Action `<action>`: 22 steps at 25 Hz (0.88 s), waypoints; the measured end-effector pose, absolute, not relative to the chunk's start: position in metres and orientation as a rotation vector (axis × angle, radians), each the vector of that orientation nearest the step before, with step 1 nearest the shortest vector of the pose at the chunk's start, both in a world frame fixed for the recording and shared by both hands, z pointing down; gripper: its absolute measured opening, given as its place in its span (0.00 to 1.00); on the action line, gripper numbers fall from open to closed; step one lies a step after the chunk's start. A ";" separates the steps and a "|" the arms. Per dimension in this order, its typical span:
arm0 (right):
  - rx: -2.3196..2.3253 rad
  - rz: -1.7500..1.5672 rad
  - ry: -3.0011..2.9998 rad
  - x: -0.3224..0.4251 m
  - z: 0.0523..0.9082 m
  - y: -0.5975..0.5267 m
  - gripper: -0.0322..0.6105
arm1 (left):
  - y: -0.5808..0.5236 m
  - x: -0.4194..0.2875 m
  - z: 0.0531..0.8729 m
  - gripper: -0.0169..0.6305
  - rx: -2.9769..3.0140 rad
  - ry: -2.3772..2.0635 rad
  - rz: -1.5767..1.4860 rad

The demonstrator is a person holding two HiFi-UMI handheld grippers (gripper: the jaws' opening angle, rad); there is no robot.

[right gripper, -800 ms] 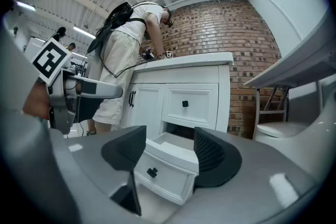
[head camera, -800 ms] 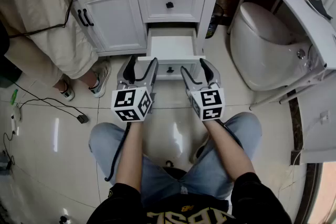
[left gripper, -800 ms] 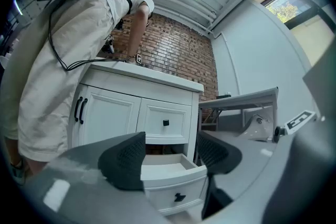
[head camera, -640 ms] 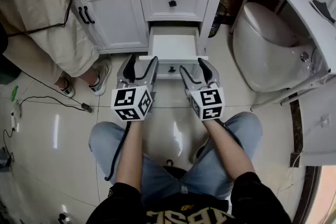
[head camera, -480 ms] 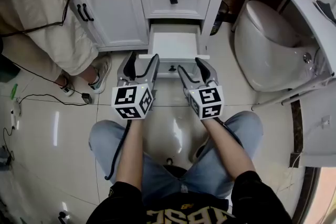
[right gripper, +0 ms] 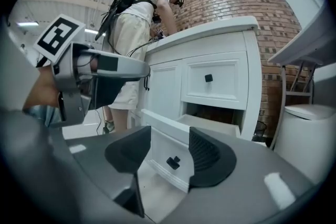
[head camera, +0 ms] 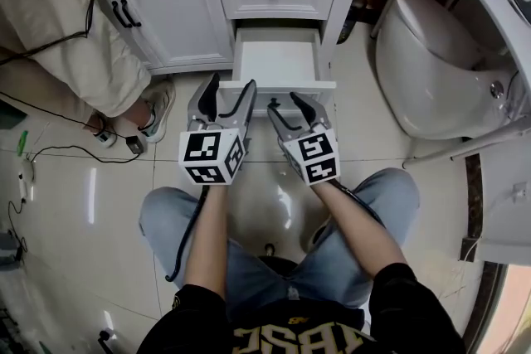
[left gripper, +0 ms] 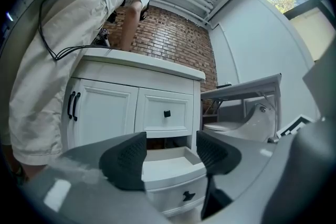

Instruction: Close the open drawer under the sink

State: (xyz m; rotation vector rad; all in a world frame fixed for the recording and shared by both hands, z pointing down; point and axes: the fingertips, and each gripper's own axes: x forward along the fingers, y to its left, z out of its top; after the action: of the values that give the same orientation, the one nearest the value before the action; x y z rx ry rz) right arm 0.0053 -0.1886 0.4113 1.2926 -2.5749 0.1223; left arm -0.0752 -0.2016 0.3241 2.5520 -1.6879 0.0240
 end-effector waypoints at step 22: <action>1.320 1.087 -2.443 -0.007 0.519 -0.237 0.33 | -0.246 -0.064 0.337 0.49 2.542 -1.634 -0.009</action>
State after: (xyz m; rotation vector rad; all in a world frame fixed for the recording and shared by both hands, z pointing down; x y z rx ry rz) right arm -0.0069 -0.2374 0.5185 1.3197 -2.4429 1.0869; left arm -0.0643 -0.2456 0.3372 2.5424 -1.6345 -0.0086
